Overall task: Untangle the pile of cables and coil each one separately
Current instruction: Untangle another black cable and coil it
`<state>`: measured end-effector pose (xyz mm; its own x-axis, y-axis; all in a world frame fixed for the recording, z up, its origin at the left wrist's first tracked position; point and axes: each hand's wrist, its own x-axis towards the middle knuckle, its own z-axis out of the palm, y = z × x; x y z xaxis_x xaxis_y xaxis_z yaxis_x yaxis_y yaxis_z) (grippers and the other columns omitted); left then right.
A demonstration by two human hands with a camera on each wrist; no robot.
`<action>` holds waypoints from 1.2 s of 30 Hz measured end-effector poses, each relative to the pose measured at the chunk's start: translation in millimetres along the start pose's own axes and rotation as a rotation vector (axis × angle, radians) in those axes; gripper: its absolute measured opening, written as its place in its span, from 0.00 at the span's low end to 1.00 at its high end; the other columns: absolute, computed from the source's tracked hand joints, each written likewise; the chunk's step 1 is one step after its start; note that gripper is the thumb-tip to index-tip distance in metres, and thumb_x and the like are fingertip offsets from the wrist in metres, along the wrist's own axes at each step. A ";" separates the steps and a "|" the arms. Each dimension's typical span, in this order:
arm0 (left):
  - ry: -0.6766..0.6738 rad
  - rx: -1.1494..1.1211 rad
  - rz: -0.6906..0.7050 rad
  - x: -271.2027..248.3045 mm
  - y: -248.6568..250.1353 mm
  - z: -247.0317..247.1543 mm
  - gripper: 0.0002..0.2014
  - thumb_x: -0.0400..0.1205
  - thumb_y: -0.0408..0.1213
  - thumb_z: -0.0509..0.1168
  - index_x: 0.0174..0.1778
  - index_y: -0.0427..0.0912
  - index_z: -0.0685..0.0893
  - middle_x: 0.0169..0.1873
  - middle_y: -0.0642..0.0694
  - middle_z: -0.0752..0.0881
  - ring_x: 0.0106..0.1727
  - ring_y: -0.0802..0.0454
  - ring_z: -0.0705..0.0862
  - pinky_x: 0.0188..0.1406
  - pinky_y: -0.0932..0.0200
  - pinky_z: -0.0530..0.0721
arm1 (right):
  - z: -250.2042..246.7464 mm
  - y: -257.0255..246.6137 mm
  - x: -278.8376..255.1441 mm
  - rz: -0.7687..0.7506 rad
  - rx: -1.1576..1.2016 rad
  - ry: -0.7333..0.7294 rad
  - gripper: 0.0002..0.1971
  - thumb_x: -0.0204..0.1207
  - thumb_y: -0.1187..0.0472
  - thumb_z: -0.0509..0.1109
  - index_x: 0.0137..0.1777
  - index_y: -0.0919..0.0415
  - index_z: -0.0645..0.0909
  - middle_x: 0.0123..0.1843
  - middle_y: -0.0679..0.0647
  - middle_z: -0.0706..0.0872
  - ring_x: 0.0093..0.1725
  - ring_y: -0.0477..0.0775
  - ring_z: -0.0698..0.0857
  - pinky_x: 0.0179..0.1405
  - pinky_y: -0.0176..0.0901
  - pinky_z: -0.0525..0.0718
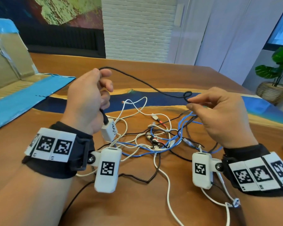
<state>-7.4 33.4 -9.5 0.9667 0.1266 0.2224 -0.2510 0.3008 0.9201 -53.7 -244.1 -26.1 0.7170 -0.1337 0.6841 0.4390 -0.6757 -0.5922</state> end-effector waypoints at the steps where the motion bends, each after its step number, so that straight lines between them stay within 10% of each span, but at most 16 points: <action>1: 0.019 -0.016 0.002 0.3 0.1 -0.3 0.16 0.93 0.43 0.50 0.54 0.46 0.83 0.30 0.52 0.81 0.22 0.57 0.65 0.21 0.61 0.64 | -0.8 -3.0 -0.3 -0.041 0.004 0.044 0.09 0.72 0.64 0.83 0.42 0.48 0.89 0.42 0.44 0.89 0.45 0.46 0.89 0.48 0.42 0.87; 9: 0.030 -0.082 -0.010 4.9 0.0 -4.4 0.15 0.93 0.44 0.51 0.48 0.48 0.81 0.30 0.52 0.79 0.22 0.57 0.64 0.20 0.60 0.63 | -14.6 12.1 8.2 -0.043 0.012 0.421 0.05 0.76 0.63 0.77 0.46 0.57 0.83 0.42 0.59 0.88 0.40 0.50 0.89 0.41 0.40 0.85; 16: -0.065 -0.004 0.014 -6.1 -5.3 7.8 0.15 0.93 0.42 0.51 0.48 0.46 0.82 0.27 0.52 0.78 0.22 0.57 0.63 0.21 0.59 0.61 | -9.8 49.9 11.8 0.159 -0.137 0.374 0.07 0.76 0.63 0.77 0.41 0.54 0.80 0.38 0.43 0.83 0.40 0.40 0.81 0.48 0.43 0.82; 21: -0.184 0.175 0.022 -8.0 -4.2 9.5 0.17 0.93 0.42 0.52 0.48 0.44 0.86 0.22 0.51 0.70 0.22 0.55 0.61 0.20 0.56 0.58 | -8.2 20.9 5.7 0.216 -0.109 -0.032 0.22 0.70 0.66 0.80 0.57 0.49 0.75 0.53 0.46 0.83 0.52 0.46 0.83 0.53 0.39 0.80; 24: -0.322 0.271 -0.014 -13.8 -6.9 15.1 0.20 0.93 0.41 0.54 0.43 0.44 0.89 0.21 0.48 0.67 0.22 0.52 0.58 0.23 0.52 0.52 | -4.0 -22.9 -6.3 0.044 0.016 -0.193 0.35 0.68 0.69 0.74 0.72 0.43 0.68 0.67 0.44 0.80 0.41 0.39 0.82 0.38 0.31 0.78; 29: -0.563 0.300 -0.045 -27.3 -10.0 22.7 0.19 0.92 0.41 0.57 0.44 0.43 0.92 0.22 0.46 0.65 0.24 0.52 0.57 0.25 0.51 0.51 | 29.1 -47.8 -25.4 0.006 0.260 -0.403 0.38 0.76 0.65 0.71 0.83 0.44 0.62 0.74 0.44 0.80 0.71 0.46 0.81 0.61 0.47 0.81; 33: -0.690 0.286 -0.086 -33.5 -13.1 25.9 0.18 0.92 0.39 0.56 0.41 0.41 0.87 0.20 0.47 0.64 0.23 0.51 0.54 0.23 0.54 0.50 | 43.0 -42.0 -25.7 0.107 0.456 -0.519 0.07 0.85 0.65 0.70 0.60 0.57 0.78 0.40 0.71 0.80 0.36 0.59 0.85 0.39 0.59 0.87; 36: -0.739 0.328 -0.126 -32.4 -9.3 21.9 0.17 0.90 0.42 0.58 0.41 0.42 0.86 0.20 0.48 0.64 0.24 0.51 0.54 0.22 0.57 0.53 | 40.5 -36.4 -23.6 0.144 0.536 -0.514 0.05 0.81 0.64 0.74 0.47 0.54 0.83 0.29 0.68 0.68 0.21 0.53 0.73 0.20 0.48 0.78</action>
<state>-35.3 5.8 -18.3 0.7985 -0.5802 0.1607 -0.2215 -0.0350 0.9745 -64.7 -187.0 -37.9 0.8918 0.2498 0.3771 0.4308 -0.2147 -0.8765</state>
